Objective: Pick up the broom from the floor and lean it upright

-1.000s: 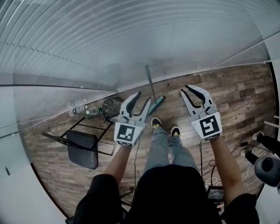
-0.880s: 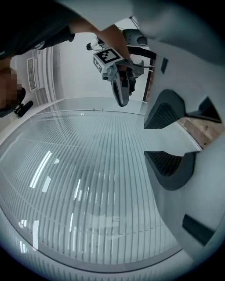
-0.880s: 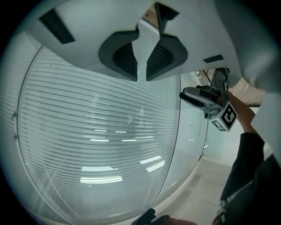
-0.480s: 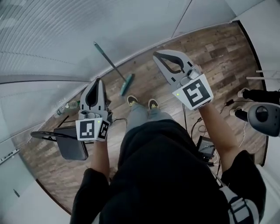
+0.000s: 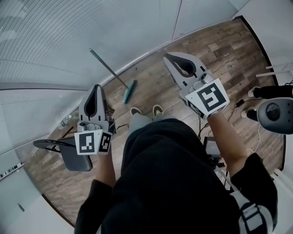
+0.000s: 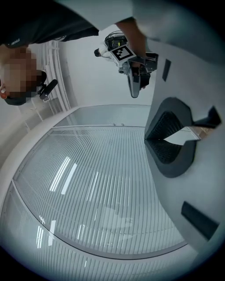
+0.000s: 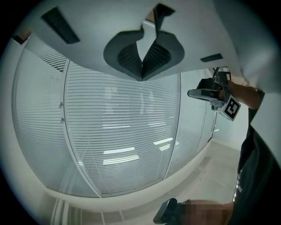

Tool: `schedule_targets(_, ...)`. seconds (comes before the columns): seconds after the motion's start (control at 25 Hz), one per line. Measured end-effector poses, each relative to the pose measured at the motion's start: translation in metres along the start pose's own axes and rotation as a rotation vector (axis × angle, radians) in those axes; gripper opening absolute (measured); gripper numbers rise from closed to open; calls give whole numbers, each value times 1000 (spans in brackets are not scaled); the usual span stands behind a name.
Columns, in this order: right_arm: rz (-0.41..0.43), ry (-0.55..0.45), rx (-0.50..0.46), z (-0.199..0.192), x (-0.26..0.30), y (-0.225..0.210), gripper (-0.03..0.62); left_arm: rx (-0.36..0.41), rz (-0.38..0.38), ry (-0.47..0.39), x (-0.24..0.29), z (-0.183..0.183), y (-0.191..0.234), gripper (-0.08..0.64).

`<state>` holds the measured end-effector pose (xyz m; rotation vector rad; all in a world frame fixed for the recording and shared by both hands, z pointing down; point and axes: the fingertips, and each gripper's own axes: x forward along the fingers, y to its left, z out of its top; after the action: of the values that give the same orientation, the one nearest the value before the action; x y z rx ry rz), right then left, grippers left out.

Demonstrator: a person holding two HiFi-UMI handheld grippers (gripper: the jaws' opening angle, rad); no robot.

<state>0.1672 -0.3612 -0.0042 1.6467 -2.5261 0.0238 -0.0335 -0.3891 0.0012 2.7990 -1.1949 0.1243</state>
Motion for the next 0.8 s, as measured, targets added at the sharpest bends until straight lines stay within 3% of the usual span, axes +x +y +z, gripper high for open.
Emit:
schedule_targets(0.32,-73,-22,86,7,-10,-8,17,-12,-20,-19,-2,15,-1,21)
schedule_targets(0.8,-62,-30,24,17,2,-8,17,-17,-42,-41,6,22,7,20)
